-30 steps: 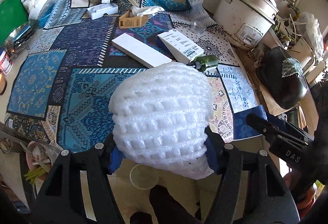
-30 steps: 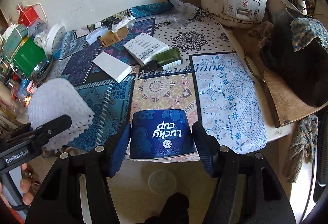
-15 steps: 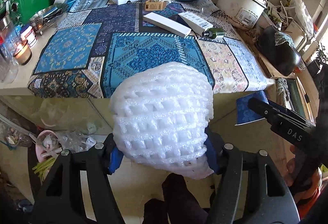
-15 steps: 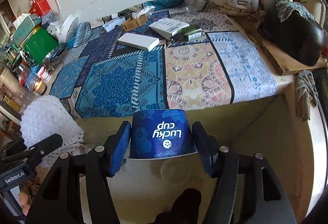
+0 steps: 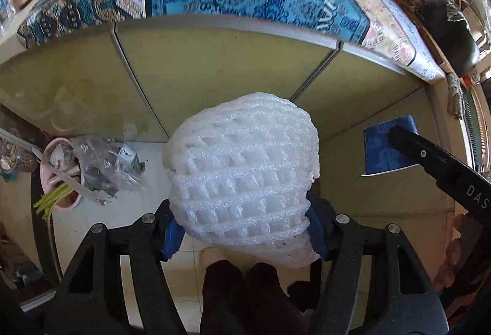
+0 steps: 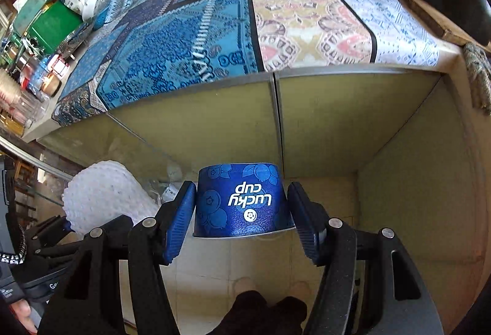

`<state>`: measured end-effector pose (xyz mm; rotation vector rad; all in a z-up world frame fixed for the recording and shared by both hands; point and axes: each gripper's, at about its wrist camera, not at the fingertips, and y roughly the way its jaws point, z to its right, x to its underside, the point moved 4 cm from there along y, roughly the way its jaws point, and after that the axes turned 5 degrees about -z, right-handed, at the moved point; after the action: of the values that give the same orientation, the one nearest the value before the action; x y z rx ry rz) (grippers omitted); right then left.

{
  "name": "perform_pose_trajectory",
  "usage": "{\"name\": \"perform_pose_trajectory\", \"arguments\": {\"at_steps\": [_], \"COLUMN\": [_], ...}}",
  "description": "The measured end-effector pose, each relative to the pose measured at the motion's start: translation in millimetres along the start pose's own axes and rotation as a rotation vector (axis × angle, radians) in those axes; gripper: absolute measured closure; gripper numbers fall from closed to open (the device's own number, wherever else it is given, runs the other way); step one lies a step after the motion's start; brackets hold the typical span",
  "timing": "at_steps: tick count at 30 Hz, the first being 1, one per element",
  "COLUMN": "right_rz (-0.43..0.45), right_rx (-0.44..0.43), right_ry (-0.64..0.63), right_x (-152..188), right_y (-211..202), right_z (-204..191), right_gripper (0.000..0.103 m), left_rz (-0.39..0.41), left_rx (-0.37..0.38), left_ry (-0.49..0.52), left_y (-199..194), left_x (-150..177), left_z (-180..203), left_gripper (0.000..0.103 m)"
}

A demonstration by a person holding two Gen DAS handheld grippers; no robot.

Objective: Collect trash
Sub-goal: 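Carry the foam net and blue cup down toward the floor trash bin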

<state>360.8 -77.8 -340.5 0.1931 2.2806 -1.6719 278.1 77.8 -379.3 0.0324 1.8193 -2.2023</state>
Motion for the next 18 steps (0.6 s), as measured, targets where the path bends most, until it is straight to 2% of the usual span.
{"name": "perform_pose_trajectory", "arguments": {"at_steps": [8, 18], "right_rz": [-0.096, -0.183], "right_rx": [-0.006, 0.009], "right_ry": [0.064, 0.053], "right_x": [32, 70], "right_y": [97, 239], "right_z": [48, 93], "right_gripper": [0.045, 0.045], "left_rz": [-0.088, -0.192], "left_rx": [0.006, 0.047], "left_ry": [-0.035, -0.101], "left_y": [125, 315], "left_x": [17, 46], "left_z": [-10, -23], "left_gripper": [0.038, 0.038]}}
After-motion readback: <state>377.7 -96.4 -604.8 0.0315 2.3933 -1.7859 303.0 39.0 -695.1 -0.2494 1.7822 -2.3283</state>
